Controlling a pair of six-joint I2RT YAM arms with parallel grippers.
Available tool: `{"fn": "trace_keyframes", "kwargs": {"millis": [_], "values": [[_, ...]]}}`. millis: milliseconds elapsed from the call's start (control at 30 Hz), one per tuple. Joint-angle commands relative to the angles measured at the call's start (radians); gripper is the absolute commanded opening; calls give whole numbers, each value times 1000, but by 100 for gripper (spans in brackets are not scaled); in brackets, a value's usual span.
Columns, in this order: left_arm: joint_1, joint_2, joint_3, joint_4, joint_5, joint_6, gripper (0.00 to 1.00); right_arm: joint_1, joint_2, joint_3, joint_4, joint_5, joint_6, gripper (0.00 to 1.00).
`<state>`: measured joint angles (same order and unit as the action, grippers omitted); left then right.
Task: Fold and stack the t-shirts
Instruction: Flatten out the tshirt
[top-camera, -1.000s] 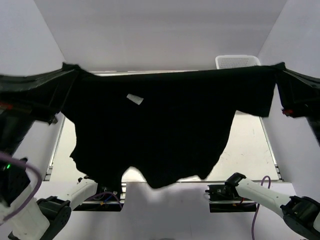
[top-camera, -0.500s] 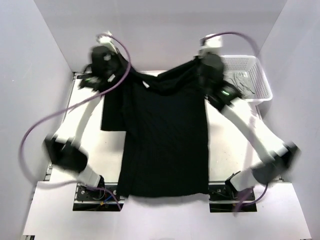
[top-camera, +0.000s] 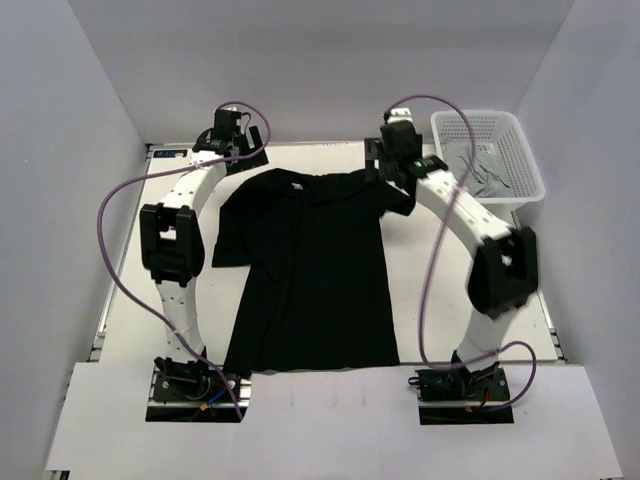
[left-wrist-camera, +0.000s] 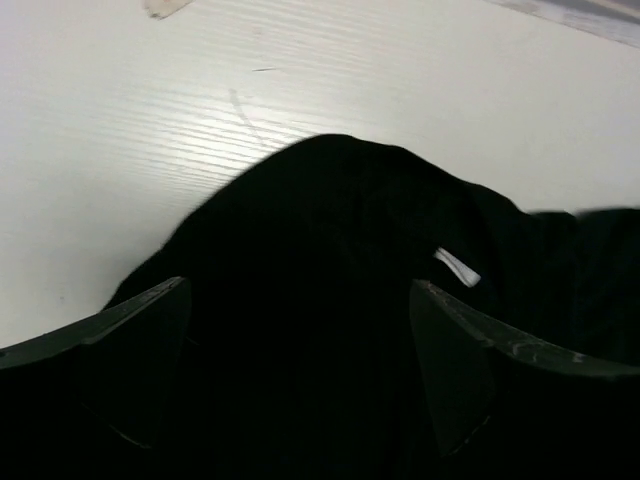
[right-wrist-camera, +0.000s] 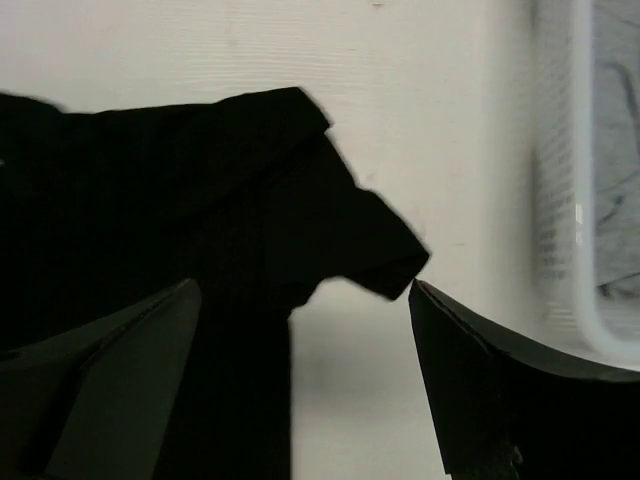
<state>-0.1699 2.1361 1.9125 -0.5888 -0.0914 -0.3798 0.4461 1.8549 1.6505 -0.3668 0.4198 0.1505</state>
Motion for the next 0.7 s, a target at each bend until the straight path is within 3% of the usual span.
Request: {"fn": "trace_keyframes", "kwargs": {"millis": [0, 67, 100, 200, 433, 600, 667], "values": [[-25, -159, -137, 127, 114, 48, 100, 16, -213, -244, 71, -205, 84, 90], [-25, -171, -180, 158, 195, 48, 100, 23, -308, -332, 75, -373, 112, 90], [-34, -171, -190, 158, 212, 48, 100, 34, -328, -456, 97, -512, 122, 90], [-34, -110, -190, 133, 257, 48, 100, 75, -410, -614, 138, -649, 168, 90], [-52, -51, -293, 161, 266, 30, 100, 193, -473, -845, 111, -674, 238, 90], [-33, -18, -326, 155, 220, 21, 100, 204, -410, -900, 100, -659, 255, 90], [-23, -5, -336, 126, 171, -2, 100, 203, -366, -887, 80, -566, 254, 90]]}}
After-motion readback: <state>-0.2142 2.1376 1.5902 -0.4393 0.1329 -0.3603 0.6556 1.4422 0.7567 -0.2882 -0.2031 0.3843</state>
